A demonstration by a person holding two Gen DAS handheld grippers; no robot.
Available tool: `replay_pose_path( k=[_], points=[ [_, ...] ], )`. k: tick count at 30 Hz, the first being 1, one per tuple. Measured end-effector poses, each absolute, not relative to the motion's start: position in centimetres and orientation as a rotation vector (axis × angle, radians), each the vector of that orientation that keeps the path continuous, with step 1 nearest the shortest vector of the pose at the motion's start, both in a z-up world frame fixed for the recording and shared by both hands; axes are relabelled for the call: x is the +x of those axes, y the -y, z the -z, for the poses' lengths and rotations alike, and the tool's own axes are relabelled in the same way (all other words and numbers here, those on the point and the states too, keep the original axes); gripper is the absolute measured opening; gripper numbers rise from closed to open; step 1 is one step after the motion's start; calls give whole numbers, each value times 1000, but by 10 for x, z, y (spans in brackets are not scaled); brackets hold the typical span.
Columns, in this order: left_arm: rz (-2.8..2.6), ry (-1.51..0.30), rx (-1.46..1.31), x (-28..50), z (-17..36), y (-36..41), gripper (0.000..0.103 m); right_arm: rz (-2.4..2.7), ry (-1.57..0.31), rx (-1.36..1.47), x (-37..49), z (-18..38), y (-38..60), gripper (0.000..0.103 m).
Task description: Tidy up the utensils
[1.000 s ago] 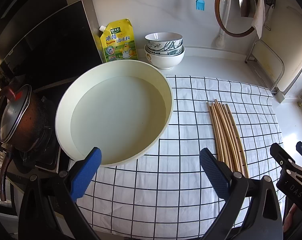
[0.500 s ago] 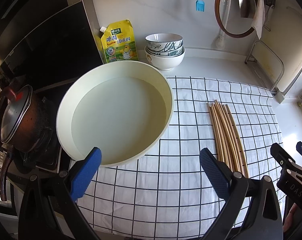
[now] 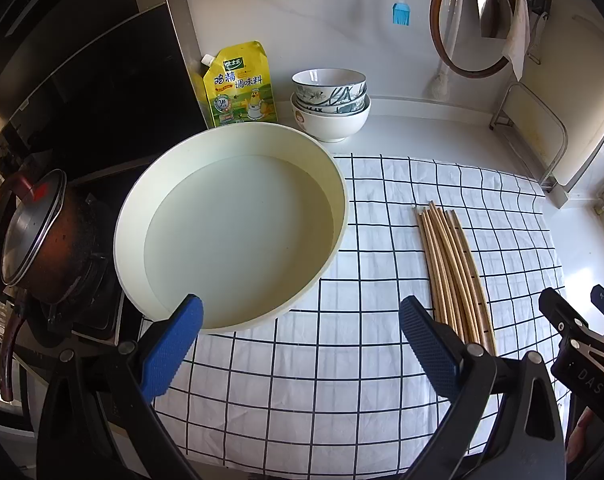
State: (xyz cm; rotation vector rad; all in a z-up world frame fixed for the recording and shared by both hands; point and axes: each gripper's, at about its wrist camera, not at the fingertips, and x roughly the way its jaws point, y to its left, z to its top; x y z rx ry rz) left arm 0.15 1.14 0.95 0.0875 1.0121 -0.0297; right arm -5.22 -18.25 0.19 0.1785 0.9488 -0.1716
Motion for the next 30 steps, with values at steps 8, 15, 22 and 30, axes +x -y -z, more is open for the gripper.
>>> replay_pose_path(
  k=[8, 15, 22, 30],
  points=[
    [30, -1012, 87, 1, -9, -11, 97, 172, -949, 181, -53, -2, 183, 94],
    [35, -1018, 86, 0, -7, -8, 97, 154, -954, 186, -53, 1, 187, 94],
    [62, -1048, 82, 2, 3, 9, 97, 135, -963, 187, -50, 8, 201, 94],
    [86, -1113, 96, 6, 31, 35, 97, 106, -999, 182, -35, 31, 220, 94]
  ],
)
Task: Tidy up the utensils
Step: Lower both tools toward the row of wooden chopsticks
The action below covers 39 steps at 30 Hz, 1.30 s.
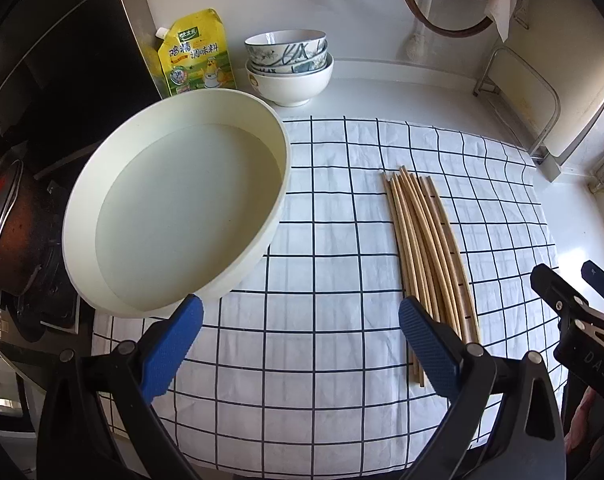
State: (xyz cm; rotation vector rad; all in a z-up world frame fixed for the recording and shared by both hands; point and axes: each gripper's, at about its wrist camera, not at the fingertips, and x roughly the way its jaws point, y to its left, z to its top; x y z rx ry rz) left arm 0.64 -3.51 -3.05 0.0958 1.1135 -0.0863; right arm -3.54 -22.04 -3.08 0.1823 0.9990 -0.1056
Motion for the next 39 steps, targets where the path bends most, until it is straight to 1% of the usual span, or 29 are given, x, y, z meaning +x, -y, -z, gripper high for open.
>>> replay_pose_path(
  k=[7, 15, 20, 29, 39],
  points=[
    [90, -1135, 92, 13, 50, 48, 97, 41, -1019, 191, -17, 54, 232, 94],
    [65, -1110, 116, 22, 72, 65, 97, -13, -1012, 203, 0, 84, 252, 94],
    [80, -1112, 63, 29, 88, 69, 97, 2, -1022, 195, 6, 104, 266, 94],
    [92, -1105, 64, 36, 112, 84, 97, -8, -1063, 119, 13, 131, 253, 94],
    [74, -1152, 50, 39, 129, 78, 97, -7, -1077, 52, 20, 146, 238, 94]
  ],
)
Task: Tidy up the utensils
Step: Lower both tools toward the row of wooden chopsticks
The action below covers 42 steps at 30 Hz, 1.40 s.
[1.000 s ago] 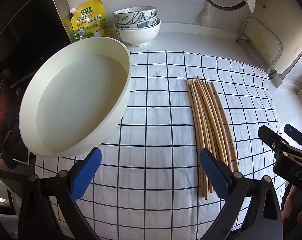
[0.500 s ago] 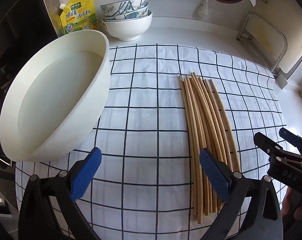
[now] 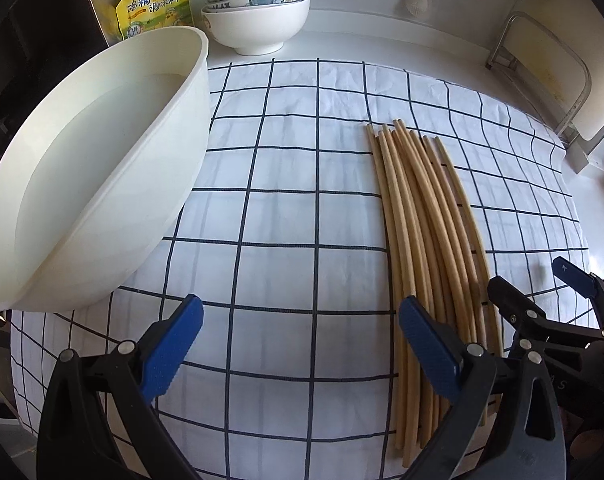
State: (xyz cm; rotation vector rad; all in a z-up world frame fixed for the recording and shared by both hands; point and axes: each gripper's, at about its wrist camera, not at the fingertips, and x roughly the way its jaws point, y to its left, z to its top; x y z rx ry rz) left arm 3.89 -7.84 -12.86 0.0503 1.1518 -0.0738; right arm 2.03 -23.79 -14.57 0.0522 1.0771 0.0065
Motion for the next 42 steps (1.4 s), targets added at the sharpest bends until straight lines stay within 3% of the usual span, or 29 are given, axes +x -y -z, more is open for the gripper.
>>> replay_pose_path(
  k=[36, 39, 41, 42],
  points=[
    [66, -1159, 120, 52, 146, 105, 96, 42, -1016, -33, 19, 148, 247, 91],
    [95, -1156, 106, 49, 143, 107, 81, 2, -1019, -26, 19, 146, 245, 79],
    [122, -1159, 94, 49, 139, 109, 60, -36, -1024, -20, 19, 145, 242, 64],
    [136, -1158, 98, 48, 138, 111, 55, -56, -1027, -18, 20, 144, 240, 60]
  ],
)
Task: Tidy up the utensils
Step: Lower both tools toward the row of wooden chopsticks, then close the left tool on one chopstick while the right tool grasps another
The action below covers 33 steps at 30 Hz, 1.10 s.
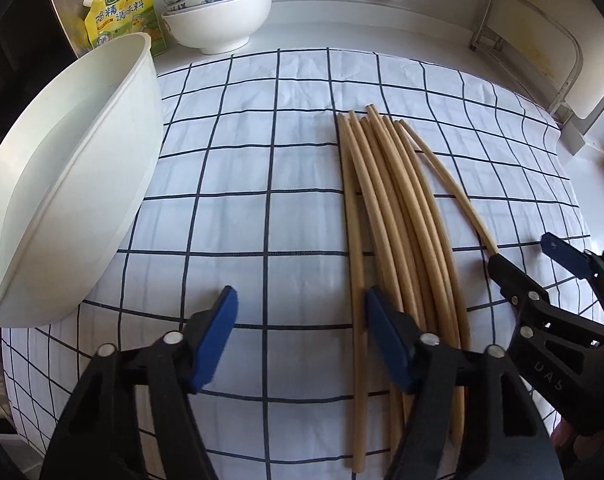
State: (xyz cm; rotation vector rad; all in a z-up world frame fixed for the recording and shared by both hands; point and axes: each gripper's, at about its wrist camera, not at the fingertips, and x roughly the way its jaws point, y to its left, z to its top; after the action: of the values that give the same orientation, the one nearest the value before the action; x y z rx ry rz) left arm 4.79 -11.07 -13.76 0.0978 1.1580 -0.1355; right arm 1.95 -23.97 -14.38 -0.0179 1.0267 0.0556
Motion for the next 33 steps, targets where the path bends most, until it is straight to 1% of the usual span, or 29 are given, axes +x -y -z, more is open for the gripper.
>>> replay_pose_path(
  k=[2, 3, 4, 5, 6, 7, 14, 22, 28, 33],
  points=[
    [163, -1158, 109, 48, 135, 115, 33, -102, -1034, -8, 20, 142, 236, 40],
    [172, -1160, 113, 48, 135, 117, 27, -118, -1036, -11, 21, 141, 233, 37],
    [183, -1164, 115, 48, 134, 118, 17, -132, -1038, -20, 21, 141, 230, 29],
    [191, -1168, 114, 48, 134, 119, 9, -140, -1039, -29, 21, 139, 227, 16],
    [199, -1172, 114, 48, 134, 119, 8, -139, -1042, -35, 21, 139, 226, 8],
    [205, -1175, 115, 48, 134, 118, 7, -139, -1046, -31, 22, 138, 226, 6],
    [245, -1188, 88, 48, 125, 106, 7, -122, -1065, 80, 21, 132, 237, 6],
    [242, -1106, 60, 50, 74, 72, 7, -103, -1003, 161, 15, 87, 229, 6],
    [195, -1022, 48, 58, 32, 19, 7, -163, -937, 176, 27, 42, 180, 6],
    [117, -986, 38, 73, 17, -42, 7, -252, -915, 165, 56, 20, 114, 6]
  ],
)
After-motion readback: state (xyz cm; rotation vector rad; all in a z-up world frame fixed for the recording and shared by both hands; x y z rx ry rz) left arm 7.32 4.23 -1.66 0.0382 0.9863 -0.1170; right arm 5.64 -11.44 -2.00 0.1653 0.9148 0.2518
